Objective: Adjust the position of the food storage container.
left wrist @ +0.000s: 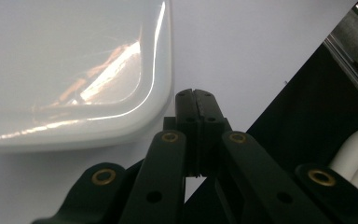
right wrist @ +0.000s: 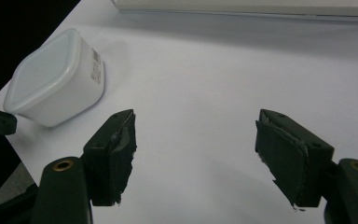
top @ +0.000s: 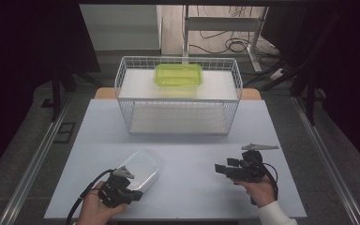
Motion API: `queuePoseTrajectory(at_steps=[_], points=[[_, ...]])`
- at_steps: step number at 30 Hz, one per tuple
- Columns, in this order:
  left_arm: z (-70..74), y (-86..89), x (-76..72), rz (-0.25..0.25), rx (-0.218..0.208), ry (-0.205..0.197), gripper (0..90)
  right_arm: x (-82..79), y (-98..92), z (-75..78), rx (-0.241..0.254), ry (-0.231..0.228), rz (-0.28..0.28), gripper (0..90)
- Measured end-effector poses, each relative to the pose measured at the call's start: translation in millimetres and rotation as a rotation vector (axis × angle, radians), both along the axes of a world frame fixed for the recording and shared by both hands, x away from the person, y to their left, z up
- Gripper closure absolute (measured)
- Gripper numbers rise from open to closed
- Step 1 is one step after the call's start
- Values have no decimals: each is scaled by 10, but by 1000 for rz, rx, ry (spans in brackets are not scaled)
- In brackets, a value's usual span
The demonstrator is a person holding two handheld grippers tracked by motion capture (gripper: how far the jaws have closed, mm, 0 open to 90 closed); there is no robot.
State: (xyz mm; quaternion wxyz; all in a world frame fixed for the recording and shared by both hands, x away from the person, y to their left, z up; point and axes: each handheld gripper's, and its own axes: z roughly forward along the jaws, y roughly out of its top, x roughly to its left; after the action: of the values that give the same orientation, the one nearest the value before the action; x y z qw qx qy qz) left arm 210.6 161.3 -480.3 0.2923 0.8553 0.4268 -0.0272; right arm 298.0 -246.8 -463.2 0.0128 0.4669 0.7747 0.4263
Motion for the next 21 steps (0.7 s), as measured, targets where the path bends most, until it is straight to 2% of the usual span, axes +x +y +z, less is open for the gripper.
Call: queuePoseTrajectory(at_steps=[9, 21], points=[[-13, 196, 15, 45, -8, 6, 898, -3, 29, 0, -7, 3, 15, 282], [-27, 301, 46, 80, -28, 14, 898, 1, 30, -8, -9, 5, 26, 281]])
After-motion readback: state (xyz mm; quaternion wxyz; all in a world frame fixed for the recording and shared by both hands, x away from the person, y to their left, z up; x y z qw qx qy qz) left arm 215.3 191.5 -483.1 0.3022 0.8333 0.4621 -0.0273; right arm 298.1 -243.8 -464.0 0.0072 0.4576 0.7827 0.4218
